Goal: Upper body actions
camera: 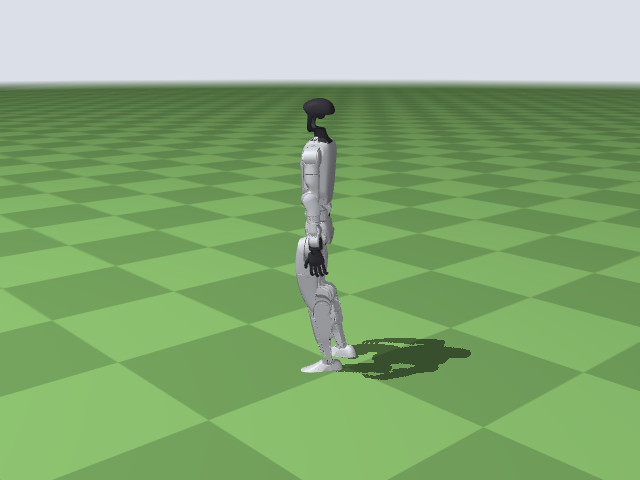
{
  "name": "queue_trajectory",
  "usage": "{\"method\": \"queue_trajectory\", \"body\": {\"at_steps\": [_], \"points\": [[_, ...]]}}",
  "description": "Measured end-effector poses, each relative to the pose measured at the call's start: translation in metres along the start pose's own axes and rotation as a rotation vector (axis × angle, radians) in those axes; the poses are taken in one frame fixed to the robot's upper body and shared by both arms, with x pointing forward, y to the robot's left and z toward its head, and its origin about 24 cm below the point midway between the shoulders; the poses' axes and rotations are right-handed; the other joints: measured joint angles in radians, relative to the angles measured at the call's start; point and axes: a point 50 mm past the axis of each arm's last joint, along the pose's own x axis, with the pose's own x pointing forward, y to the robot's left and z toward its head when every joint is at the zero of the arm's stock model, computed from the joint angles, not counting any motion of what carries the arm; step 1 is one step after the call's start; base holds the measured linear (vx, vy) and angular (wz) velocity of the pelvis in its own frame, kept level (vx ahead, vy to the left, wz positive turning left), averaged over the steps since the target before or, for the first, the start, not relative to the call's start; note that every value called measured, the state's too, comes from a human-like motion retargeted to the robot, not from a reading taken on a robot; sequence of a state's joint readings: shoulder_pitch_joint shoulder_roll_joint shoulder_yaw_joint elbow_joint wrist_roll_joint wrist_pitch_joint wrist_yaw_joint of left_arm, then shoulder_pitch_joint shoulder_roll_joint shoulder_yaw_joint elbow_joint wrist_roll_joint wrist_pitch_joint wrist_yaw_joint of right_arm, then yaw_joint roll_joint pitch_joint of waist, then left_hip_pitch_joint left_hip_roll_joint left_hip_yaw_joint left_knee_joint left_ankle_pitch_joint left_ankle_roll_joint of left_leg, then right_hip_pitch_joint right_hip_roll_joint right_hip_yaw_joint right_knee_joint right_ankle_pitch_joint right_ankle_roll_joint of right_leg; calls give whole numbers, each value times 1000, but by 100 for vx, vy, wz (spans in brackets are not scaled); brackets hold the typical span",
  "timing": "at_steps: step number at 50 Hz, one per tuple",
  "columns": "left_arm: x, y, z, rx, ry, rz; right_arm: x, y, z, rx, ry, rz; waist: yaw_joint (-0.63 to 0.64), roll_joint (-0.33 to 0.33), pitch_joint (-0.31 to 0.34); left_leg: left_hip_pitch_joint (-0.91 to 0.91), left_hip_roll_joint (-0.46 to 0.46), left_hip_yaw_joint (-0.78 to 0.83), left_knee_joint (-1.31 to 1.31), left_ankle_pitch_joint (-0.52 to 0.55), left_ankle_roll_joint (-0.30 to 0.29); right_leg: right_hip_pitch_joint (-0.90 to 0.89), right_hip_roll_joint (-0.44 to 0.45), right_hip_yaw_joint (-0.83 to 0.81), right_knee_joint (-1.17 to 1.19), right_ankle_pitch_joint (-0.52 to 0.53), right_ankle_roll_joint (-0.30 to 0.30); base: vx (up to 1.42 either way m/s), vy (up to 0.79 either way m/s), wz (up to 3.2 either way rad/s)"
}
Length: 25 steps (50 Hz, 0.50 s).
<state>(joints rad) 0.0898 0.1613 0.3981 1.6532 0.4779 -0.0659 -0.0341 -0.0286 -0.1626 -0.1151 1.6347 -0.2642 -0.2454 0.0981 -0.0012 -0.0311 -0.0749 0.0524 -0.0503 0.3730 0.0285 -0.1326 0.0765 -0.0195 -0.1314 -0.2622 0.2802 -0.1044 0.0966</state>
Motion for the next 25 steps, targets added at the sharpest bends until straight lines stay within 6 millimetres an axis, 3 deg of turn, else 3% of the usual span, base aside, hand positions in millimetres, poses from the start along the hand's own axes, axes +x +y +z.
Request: {"method": "queue_trajectory", "body": {"at_steps": [5,7,13,17,20,25], "points": [[-2,-9,44,93,-98,-15,-12,-5,-49,12,140,-34,-36,30,14,5,37,5,-8,1,7,-122,11,7,252,203,-10,5,8,-16],[-4,-13,63,102,-153,-34,-17,-6,-66,13,196,-39,-62,48,27,10,60,3,-8,4,8,-186,14,-2,374,235,-34,4,9,-2],[-23,-22,148,86,-425,-40,-38,-9,-119,60,384,-50,-165,64,61,-1,89,-14,-2,10,28,-448,-74,-78,818,146,-117,-1,1,4],[-42,-25,194,60,-582,-11,-56,-8,-153,136,503,-78,-199,59,65,-13,84,-26,1,14,42,-595,-75,-53,961,126,-126,-1,-1,11],[-53,-29,216,41,-643,-27,-67,-5,-171,201,570,-103,-213,59,78,-5,88,-38,6,13,45,-614,-75,-62,963,122,-121,-1,-1,15],[-57,-36,221,51,-651,-70,-74,-2,-182,280,598,-144,-180,62,74,23,89,-23,6,4,39,-508,-59,-82,813,140,-113,3,-1,-8]]}}
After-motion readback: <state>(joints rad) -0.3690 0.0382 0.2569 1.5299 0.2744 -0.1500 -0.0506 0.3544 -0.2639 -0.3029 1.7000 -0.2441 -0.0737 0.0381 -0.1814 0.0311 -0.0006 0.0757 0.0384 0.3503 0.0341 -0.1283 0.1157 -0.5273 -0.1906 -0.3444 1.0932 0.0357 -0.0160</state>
